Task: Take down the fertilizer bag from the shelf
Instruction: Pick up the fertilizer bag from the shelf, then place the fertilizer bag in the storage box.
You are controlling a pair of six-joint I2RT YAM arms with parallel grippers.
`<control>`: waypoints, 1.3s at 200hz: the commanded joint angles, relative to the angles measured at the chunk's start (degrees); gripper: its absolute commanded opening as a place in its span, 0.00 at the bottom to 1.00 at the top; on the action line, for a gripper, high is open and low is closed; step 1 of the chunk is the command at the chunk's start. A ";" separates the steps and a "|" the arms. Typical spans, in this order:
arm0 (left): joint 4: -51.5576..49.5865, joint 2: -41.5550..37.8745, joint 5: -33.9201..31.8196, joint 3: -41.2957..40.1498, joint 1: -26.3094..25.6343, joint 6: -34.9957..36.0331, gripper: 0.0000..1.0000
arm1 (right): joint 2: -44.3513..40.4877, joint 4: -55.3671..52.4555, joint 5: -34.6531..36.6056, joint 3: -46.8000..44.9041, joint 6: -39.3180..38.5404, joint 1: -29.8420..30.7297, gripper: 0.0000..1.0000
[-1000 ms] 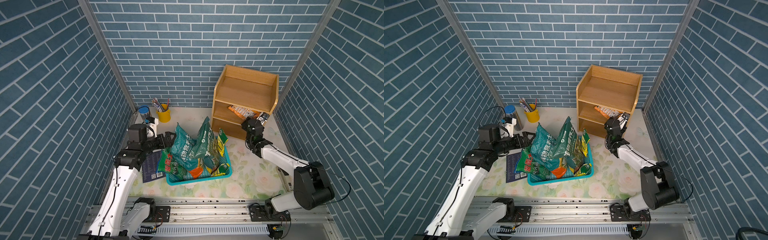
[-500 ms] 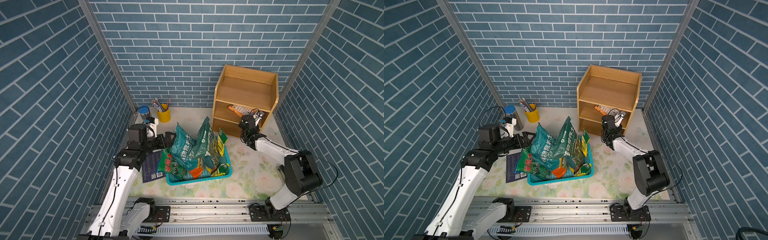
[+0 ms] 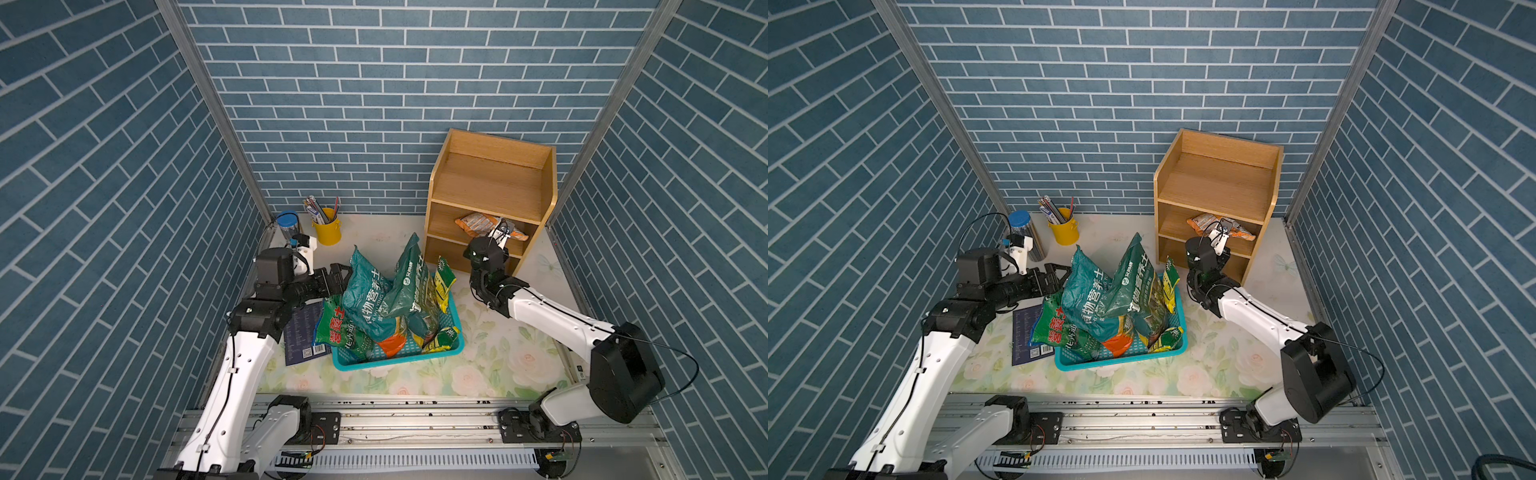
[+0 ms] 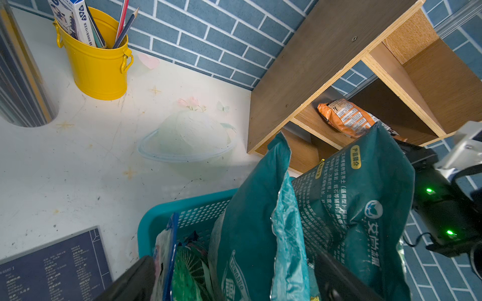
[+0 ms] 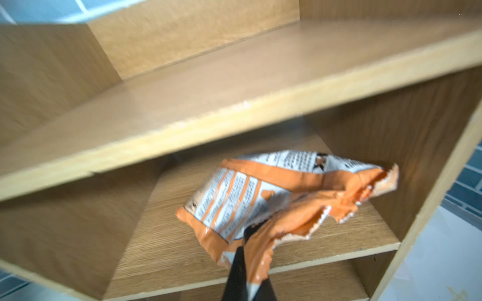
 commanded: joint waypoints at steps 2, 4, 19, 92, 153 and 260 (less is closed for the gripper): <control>0.60 0.16 0.13 -0.94 -0.09 0.25 1.00 | -3.78 -1.78 2.46 2.86 -2.36 0.08 0.00; 0.58 0.17 0.11 -0.93 -0.08 0.23 1.00 | -3.97 -2.27 2.46 3.07 -2.36 0.15 0.00; 0.56 0.17 0.26 -0.93 -0.08 0.24 1.00 | -5.24 -4.24 2.25 4.36 -2.68 0.64 0.00; 0.59 0.17 0.24 -0.86 -0.08 0.25 1.00 | -14.34 -10.37 -2.72 7.48 -5.14 3.32 0.00; 0.45 0.15 0.04 -0.84 -0.08 0.25 1.00 | -19.69 -17.34 -4.12 12.90 -7.51 9.29 0.00; 0.51 0.17 0.02 -0.84 -0.09 0.23 1.00 | -22.95 -23.70 1.55 19.21 -10.42 30.87 0.00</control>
